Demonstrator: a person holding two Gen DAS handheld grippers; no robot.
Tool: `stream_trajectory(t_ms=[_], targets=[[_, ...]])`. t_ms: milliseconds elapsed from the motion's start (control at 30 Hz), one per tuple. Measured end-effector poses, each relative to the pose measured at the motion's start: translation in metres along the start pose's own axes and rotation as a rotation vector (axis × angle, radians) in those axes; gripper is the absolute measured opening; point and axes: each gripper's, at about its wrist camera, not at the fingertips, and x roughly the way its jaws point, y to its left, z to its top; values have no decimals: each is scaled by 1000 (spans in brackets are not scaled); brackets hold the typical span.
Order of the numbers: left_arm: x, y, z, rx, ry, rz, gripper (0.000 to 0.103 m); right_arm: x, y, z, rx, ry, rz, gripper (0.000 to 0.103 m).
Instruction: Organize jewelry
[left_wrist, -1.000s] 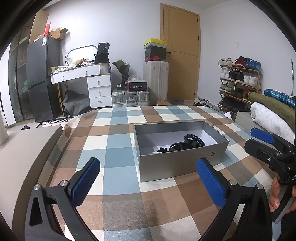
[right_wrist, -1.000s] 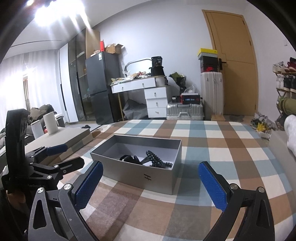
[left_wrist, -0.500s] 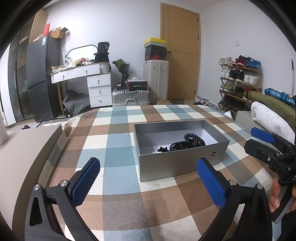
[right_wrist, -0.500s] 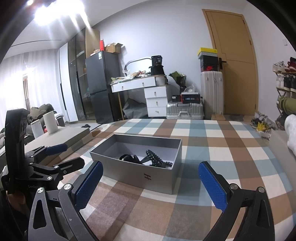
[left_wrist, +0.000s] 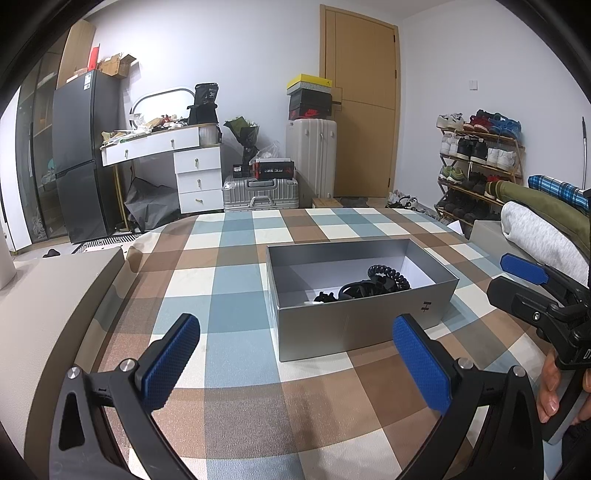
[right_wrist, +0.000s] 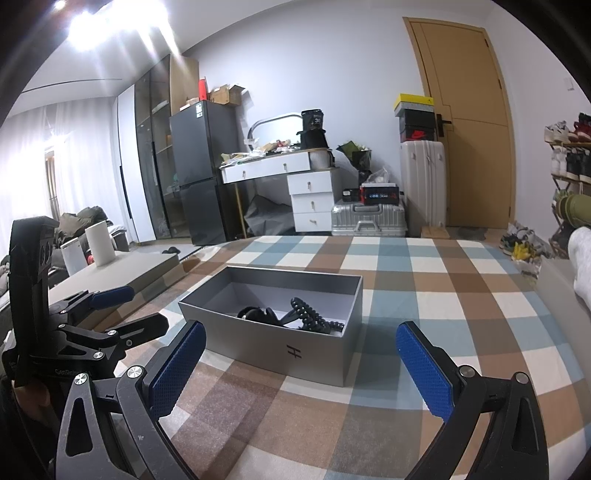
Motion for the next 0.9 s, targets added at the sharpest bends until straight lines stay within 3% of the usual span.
stream_trajectory(t_ms=[900], targets=[[0,0,0,1,0,0,102,2,-1,0,1,5,0,103]])
